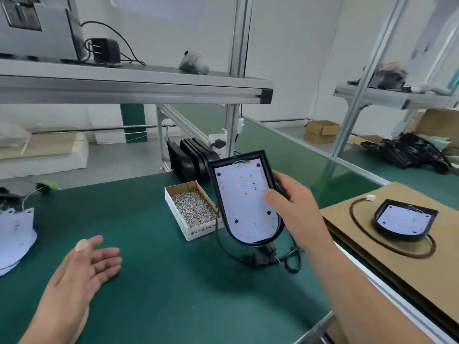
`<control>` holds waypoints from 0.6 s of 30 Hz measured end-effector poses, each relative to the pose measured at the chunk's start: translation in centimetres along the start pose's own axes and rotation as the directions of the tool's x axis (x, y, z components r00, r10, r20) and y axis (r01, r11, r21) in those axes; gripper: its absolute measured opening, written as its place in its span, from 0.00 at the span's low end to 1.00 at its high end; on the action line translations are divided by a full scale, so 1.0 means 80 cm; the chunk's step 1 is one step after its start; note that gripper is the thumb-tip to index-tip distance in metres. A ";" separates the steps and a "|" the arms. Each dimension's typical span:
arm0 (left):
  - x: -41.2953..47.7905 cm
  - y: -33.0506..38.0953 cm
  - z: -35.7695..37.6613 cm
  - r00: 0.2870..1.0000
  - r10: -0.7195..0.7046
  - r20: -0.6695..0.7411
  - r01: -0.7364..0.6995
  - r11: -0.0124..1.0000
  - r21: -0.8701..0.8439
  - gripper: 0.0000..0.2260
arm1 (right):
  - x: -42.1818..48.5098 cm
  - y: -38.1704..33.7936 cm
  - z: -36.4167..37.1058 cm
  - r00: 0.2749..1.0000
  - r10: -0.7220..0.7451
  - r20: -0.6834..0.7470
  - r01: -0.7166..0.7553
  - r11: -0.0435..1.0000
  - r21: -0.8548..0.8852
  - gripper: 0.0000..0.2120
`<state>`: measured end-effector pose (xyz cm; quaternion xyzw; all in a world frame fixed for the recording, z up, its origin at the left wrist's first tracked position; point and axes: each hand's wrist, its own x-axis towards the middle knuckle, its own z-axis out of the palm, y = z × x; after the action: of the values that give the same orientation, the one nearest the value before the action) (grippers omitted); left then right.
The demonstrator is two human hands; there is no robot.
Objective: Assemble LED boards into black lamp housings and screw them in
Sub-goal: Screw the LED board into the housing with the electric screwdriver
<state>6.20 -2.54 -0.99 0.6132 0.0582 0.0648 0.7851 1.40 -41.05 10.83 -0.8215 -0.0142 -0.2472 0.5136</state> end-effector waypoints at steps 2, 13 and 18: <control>0.008 -0.001 0.000 0.999 -0.037 -0.001 0.037 0.999 0.002 0.17 | 0.006 0.012 -0.043 0.995 0.008 -0.096 -0.006 1.000 0.018 0.19; 0.030 0.005 0.011 0.983 -0.181 0.008 0.181 0.983 0.005 0.13 | 0.001 0.120 -0.252 0.741 0.217 -0.635 -0.378 0.917 -0.128 0.18; 0.032 0.005 0.008 0.980 -0.198 -0.012 0.198 0.980 -0.006 0.12 | -0.018 0.152 -0.291 0.642 0.301 -0.705 -0.536 0.834 -0.132 0.15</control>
<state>8.80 -2.63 -0.43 0.6018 0.1237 -0.0098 0.7889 -5.61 -66.24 8.18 -0.7336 0.4024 -0.3910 0.3834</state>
